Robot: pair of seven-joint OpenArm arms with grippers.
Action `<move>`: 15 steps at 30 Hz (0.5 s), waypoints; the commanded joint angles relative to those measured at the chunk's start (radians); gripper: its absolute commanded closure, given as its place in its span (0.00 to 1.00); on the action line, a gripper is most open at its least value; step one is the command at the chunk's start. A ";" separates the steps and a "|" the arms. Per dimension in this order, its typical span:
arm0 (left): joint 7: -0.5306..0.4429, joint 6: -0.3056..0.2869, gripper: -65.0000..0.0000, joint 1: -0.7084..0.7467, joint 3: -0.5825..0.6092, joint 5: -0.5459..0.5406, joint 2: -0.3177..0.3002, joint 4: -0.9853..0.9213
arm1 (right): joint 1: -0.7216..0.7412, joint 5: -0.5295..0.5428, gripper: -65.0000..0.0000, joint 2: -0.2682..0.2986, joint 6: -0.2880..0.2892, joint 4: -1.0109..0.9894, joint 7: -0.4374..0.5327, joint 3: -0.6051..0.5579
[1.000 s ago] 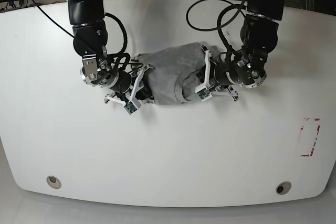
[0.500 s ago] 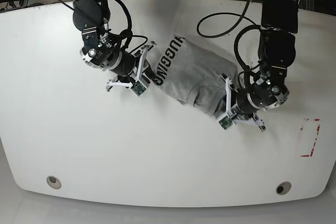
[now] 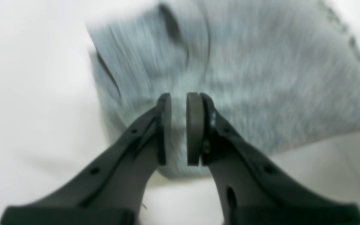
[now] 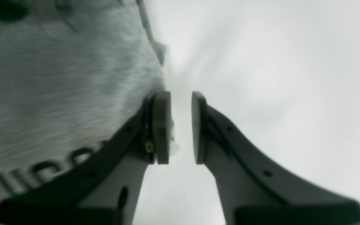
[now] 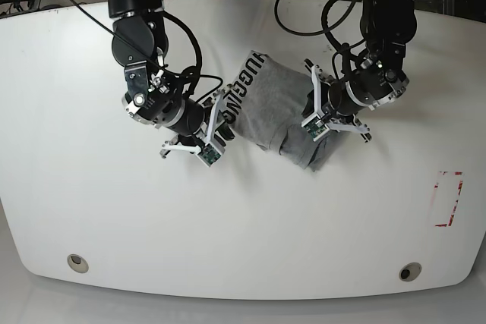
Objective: Fold the T-shirt properly
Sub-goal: 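Press and square the folded bundle with both grippers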
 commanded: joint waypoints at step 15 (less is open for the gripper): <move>-0.197 0.004 0.89 -0.088 0.006 -0.017 -0.089 -0.342 | -0.021 0.012 0.83 0.032 -0.001 -0.239 0.225 -0.032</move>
